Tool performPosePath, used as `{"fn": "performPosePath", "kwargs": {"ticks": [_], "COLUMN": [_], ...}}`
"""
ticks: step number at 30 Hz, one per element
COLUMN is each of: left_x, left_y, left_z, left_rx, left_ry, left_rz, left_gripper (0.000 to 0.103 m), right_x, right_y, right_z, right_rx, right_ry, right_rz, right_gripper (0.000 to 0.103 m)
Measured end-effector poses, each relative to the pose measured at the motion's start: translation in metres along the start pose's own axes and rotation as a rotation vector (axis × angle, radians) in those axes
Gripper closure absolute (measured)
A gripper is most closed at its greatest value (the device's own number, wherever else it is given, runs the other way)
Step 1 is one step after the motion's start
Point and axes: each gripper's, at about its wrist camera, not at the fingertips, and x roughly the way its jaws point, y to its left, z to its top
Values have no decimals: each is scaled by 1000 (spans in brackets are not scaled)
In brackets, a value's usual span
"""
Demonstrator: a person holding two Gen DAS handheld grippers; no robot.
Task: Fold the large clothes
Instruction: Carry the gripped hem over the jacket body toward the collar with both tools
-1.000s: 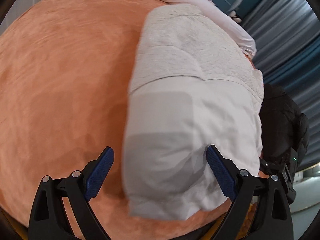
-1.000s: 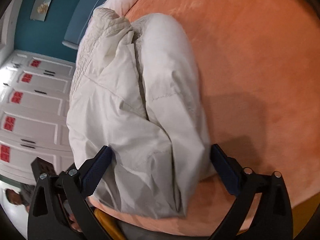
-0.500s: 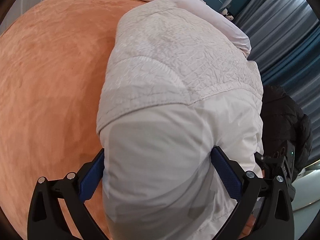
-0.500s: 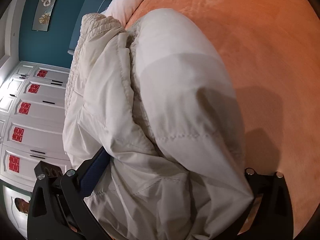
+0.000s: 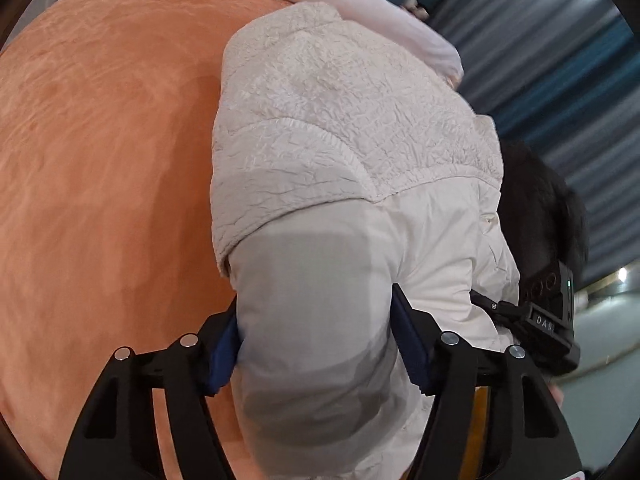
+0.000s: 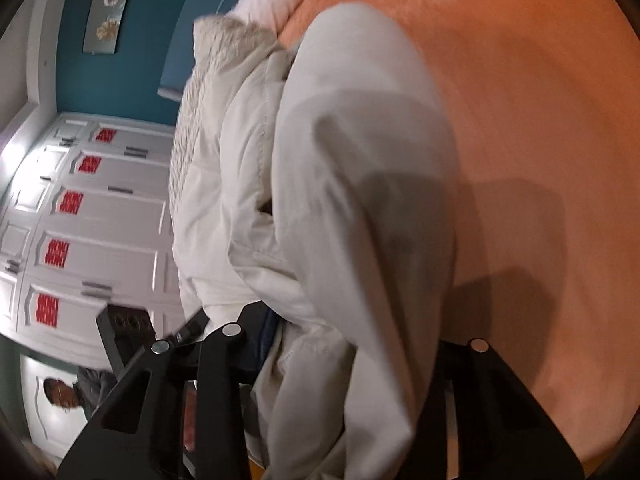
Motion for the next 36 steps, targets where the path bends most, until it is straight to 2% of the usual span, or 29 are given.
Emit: {"fn": "performPosePath", "kwargs": {"ticks": [2,5,9,11,16,21,24,30,36], "left_x": [-11,-22,-34,-48,-106,-156,-181,-255,-313], "left_y": [-2,-2,-10,-17,-42,-57,-69,-80,-64], "left_z": [-26,-55,-58,-54,-30,-19,-17,-2,20], "left_rx": [33,18,13,21,91,143,184,282,359], "left_ry": [33,53,1,-31,-179,-289,-353,-538,-700], "left_rz": [1,-7,0,-11,-53,-89,-85,-79,-10], "left_gripper": [39,37,41,45,51,55,57,58,58], "right_x": [-8,-16,-22,-31,-58,-79,-89,-101,-75], "right_y": [-6,-13,4,26,88,139,169,240,314], "right_z": [-28,-56,-60,-55,-51,-57,-61,-58,-39], "right_rx": [14,40,8,-54,-209,-321,-402,-586,-760], "right_ry": [13,15,-13,-40,-117,-189,-235,-323,-379], "right_rz": [5,11,-7,-6,26,55,54,110,178], "right_gripper": [69,68,69,72,76,77,77,77,77]}}
